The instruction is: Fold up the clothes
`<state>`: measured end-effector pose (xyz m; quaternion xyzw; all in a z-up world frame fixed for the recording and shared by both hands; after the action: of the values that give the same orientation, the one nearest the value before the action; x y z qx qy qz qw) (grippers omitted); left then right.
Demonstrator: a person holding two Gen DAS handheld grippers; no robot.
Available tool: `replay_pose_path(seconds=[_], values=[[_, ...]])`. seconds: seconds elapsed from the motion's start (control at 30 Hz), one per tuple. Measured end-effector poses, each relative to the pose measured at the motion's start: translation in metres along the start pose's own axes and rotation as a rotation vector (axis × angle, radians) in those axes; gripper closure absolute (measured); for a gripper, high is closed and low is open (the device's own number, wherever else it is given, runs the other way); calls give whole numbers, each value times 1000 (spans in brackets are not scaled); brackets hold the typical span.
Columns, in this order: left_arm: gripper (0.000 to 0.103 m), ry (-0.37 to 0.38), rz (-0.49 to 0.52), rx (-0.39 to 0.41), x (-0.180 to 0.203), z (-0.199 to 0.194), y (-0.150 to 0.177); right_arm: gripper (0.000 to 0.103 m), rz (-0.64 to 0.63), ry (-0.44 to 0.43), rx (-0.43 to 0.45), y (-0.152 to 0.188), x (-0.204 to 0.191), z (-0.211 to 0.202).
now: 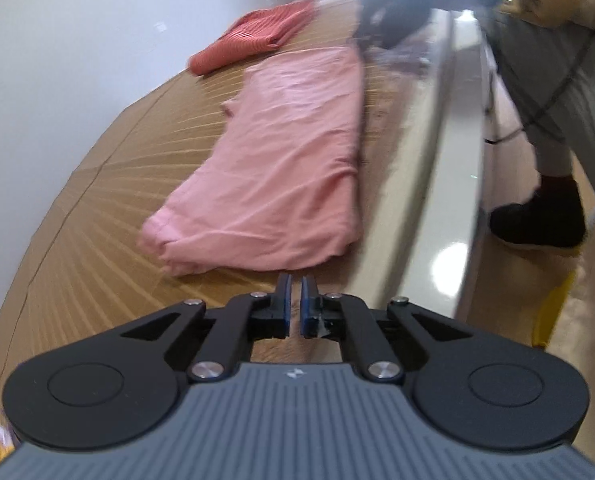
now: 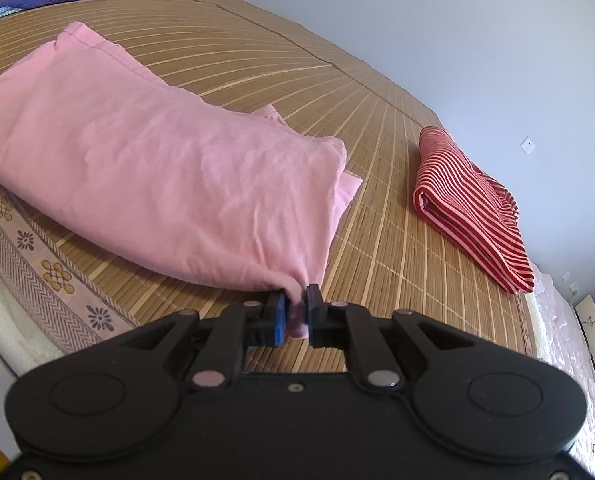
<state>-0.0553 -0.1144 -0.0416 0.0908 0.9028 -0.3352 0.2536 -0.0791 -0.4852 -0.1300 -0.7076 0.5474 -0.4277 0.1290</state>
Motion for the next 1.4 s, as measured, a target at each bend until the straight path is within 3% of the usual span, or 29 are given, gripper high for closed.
replay_pose_path(seconds=[0.17,0.6,0.73,1.1,1.13,1.23,1.4], values=[[93,10,100,14,21,2,-5,90,-5,3,-4,0,0,0],[90,-28,153,63,28,13,-16,88,-4,3,-6,1,1,1],[97,-64,176,45,31,15,-16,87,0,1,-6,1,3,2],[100,-80,75,-4,7,-3,-2,83,40,-2,-8,2,9,1],[100,-75,58,-2,5,-3,-1,81,40,-4,-9,2,10,0],[99,-69,19,10,0,-2,-1,59,18,-12,6,0,10,-14],[99,-79,-45,48,-13,3,-7,51,14,-90,93,-10,7,-56]])
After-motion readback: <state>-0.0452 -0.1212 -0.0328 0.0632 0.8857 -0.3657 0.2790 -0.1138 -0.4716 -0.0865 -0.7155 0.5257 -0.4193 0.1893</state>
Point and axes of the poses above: each gripper's, at about its wrist camera, not at the fingertips, and z roughly the way its jaws point, x to its right, y to its underside, the point moved 2 cm from there along z, roughly the way its jaws point
